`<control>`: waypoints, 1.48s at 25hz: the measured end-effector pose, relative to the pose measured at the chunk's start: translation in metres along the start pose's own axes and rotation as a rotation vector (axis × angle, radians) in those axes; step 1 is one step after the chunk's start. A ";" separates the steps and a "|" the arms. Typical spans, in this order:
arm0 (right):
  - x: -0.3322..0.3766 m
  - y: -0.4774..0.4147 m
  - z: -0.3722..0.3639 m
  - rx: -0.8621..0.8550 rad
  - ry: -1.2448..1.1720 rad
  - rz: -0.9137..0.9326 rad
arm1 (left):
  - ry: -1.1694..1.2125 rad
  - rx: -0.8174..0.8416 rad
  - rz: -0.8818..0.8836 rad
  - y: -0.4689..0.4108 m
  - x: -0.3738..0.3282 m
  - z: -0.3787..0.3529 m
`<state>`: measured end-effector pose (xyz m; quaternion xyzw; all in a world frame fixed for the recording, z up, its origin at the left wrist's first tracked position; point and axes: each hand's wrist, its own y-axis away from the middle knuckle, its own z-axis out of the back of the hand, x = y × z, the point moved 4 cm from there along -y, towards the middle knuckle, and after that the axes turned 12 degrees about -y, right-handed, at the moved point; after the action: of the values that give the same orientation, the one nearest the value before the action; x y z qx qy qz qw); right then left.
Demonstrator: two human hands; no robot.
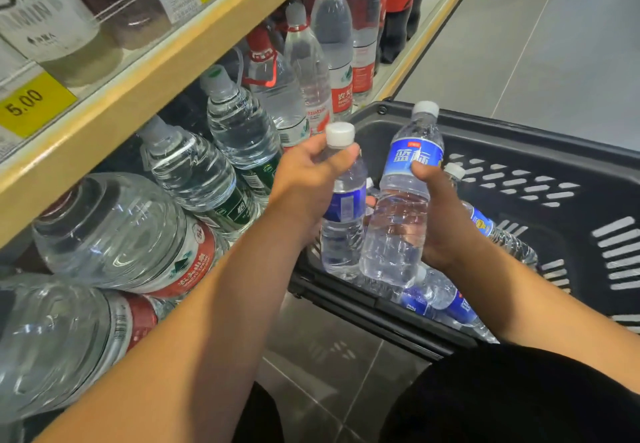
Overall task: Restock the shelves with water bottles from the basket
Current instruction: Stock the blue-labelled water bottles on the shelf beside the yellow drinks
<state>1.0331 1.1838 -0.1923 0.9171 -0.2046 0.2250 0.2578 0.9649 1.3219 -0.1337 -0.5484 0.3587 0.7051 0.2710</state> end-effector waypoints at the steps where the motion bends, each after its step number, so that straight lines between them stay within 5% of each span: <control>1: -0.002 0.001 0.004 -0.034 0.018 -0.016 | 0.091 -0.012 0.007 0.000 -0.007 0.004; 9: -0.002 0.011 -0.006 -0.012 0.070 -0.140 | 0.378 -0.198 0.253 -0.005 -0.019 0.020; 20: -0.005 0.020 -0.010 0.079 -0.071 -0.154 | -0.096 0.291 0.206 0.006 0.010 0.002; 24: 0.000 0.024 -0.017 0.063 -0.144 -0.173 | 0.081 0.224 0.155 0.012 0.006 0.003; 28: 0.014 0.036 -0.051 0.225 0.005 -0.116 | 0.185 0.177 0.021 0.032 -0.022 0.021; 37: 0.015 0.075 -0.164 0.081 0.355 0.010 | 0.314 0.027 -0.094 0.106 -0.078 0.112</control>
<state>0.9577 1.2137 -0.0305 0.8717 -0.1512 0.3925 0.2515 0.8376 1.3494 -0.0203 -0.6644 0.3800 0.5924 0.2514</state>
